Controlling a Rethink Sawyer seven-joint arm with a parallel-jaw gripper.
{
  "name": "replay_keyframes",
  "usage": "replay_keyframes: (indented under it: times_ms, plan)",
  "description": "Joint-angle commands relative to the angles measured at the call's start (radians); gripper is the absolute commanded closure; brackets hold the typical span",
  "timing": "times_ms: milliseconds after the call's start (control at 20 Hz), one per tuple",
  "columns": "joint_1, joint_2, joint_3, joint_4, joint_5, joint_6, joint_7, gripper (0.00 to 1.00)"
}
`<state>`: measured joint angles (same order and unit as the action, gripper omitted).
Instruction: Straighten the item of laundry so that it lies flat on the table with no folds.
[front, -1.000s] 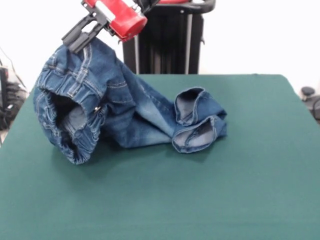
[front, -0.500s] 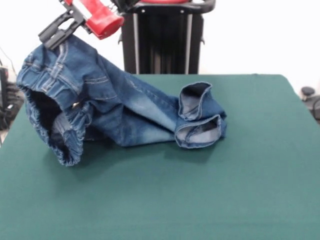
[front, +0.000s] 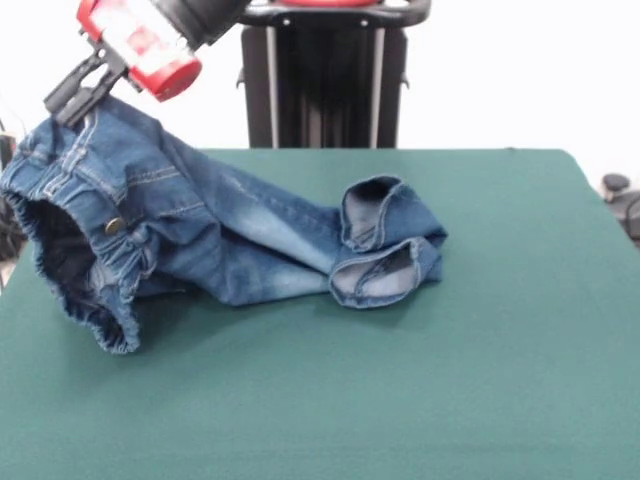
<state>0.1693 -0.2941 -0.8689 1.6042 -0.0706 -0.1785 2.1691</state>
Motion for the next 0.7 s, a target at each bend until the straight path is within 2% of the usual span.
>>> replay_keyframes:
  times_ms: [50,150,300,450,700]
  plan:
    - [-0.210,-0.162,0.478,0.167,-0.155,0.206,0.005,1.00]
    - [-0.270,-0.184,0.552,0.193,-0.195,0.234,-0.018,1.00]
    - [-0.320,-0.176,0.612,0.218,-0.242,0.203,-0.006,1.00]
    - [-0.307,-0.146,0.603,0.225,-0.262,0.156,0.027,1.00]
    - [-0.237,-0.080,0.519,0.231,-0.248,0.046,0.101,1.00]
